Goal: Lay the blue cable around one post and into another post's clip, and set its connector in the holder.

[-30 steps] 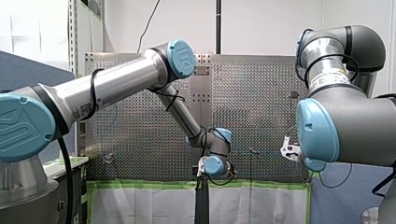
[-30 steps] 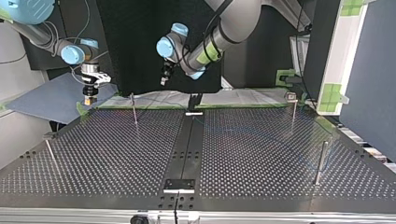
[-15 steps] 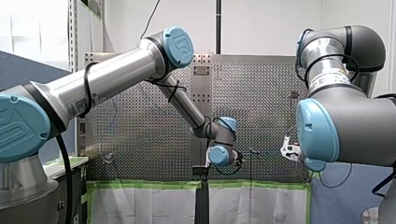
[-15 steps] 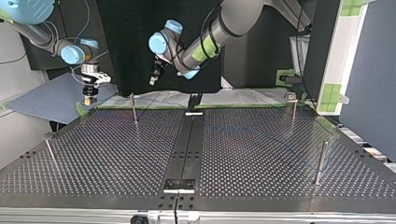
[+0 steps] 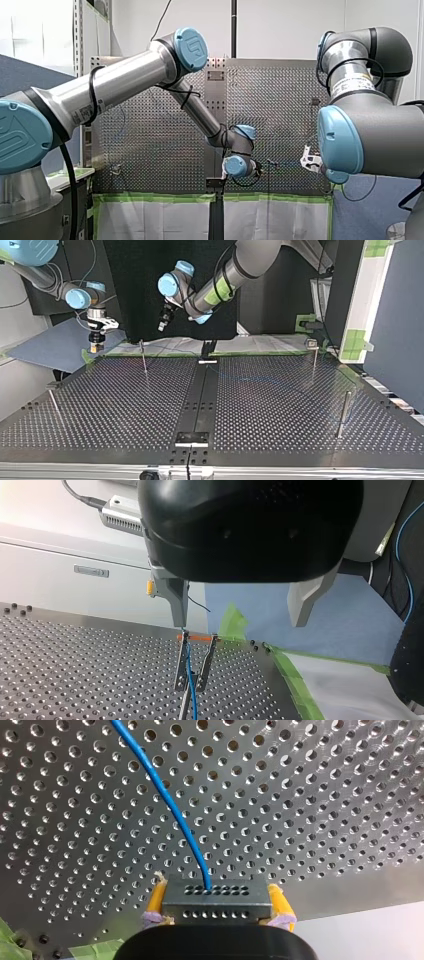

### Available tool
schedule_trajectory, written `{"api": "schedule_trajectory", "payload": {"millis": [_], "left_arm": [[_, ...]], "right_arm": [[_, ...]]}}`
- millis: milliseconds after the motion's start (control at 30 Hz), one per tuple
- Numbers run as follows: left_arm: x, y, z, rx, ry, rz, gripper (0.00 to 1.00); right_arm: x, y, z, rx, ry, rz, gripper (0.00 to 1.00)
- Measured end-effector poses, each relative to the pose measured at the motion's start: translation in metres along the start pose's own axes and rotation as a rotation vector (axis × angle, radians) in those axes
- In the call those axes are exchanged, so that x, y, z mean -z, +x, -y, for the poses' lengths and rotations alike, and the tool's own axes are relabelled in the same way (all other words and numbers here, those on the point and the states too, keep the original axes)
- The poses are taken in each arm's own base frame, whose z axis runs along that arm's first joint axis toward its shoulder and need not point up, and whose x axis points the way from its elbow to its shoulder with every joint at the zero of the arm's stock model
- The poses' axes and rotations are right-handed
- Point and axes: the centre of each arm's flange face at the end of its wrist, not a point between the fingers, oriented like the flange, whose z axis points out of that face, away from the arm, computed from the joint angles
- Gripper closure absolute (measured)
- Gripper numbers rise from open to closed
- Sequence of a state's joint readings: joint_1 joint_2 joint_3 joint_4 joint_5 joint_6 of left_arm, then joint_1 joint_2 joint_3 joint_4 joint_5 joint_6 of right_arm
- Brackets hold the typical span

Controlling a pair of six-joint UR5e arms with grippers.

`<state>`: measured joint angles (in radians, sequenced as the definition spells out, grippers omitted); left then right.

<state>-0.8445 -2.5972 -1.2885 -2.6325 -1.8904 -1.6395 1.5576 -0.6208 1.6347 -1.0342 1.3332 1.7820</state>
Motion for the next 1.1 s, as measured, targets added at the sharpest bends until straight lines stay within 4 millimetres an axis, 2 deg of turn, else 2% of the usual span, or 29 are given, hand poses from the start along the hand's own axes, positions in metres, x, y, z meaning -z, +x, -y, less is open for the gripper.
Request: {"api": "schedule_trajectory", "payload": {"millis": [1100], "left_arm": [[0.0009, -0.0011, 0.0032, 0.001, -0.006, 0.005, 0.0]], "right_arm": [[-0.0014, 0.0014, 0.0005, -0.025, 0.007, -0.013, 1.0]]}}
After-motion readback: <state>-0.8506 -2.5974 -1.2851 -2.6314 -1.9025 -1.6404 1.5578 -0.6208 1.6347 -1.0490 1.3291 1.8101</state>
